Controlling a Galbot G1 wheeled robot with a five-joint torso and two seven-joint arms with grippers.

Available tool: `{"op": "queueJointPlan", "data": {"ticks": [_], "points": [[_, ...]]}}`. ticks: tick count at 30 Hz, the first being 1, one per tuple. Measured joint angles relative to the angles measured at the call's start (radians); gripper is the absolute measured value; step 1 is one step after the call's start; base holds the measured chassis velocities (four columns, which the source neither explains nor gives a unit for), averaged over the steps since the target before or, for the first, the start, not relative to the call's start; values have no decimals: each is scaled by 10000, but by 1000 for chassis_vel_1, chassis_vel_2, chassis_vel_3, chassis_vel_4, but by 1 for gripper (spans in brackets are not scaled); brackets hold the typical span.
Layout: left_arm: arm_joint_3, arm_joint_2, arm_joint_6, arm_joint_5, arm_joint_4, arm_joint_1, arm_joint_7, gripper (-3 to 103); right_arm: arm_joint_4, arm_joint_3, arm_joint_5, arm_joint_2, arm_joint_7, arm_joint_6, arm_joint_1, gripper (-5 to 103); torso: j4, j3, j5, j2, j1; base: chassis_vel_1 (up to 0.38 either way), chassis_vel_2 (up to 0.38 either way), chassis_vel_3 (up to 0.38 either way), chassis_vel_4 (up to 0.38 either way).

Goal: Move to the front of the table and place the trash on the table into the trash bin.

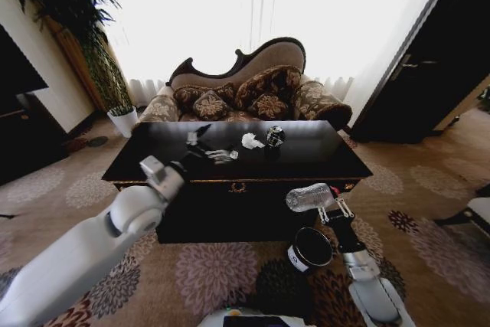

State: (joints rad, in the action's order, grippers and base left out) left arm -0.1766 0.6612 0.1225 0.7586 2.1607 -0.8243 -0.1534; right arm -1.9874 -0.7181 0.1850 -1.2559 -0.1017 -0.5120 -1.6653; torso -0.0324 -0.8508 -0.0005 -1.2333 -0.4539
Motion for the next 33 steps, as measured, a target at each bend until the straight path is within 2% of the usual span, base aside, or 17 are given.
{"op": "queueJointPlan", "data": {"ticks": [2,5,6,10,12,16,23,28,33], "points": [[-158,42,-100,-113,-217,-28,0,100,74,12,-209,-24,21,70,-27,28,-1,0,0,-1,0,0,0,0,0],[-1023,291,-502,-432,-1152,-288,80,100,515,32,-1398,-183,170,336,-246,28,1,-1,2,0,0,0,0,0,0],[-1023,291,-502,-432,-1152,-288,80,100,515,32,-1398,-183,170,336,-246,28,1,-1,2,0,0,0,0,0,0],[-2013,492,-998,-876,-2081,-830,169,100,810,126,-3124,-299,309,937,-623,28,-5,0,-1,-1,0,0,0,0,0],[-2191,525,-1069,-890,-2179,-964,193,100,854,155,-3340,-299,313,1026,-629,28,-4,0,0,-1,0,0,0,0,0],[-3369,785,-1647,-1277,-2793,-2144,608,100,1297,546,-5001,-257,330,1683,-468,28,0,0,2,-1,0,0,0,0,0],[-3983,883,-2145,-1226,-3302,-2697,914,100,2011,946,-5806,-273,314,2136,150,28,0,0,3,-1,0,0,0,0,0],[-4115,866,-2446,-1087,-3586,-2713,1029,100,2812,1019,-5825,-247,286,2152,594,28,0,0,3,0,0,0,0,0,0],[-4124,852,-2472,-1061,-3617,-2725,1045,100,3814,1051,-5998,-235,298,2102,866,28,-3,0,2,0,0,0,0,0,0]]}}
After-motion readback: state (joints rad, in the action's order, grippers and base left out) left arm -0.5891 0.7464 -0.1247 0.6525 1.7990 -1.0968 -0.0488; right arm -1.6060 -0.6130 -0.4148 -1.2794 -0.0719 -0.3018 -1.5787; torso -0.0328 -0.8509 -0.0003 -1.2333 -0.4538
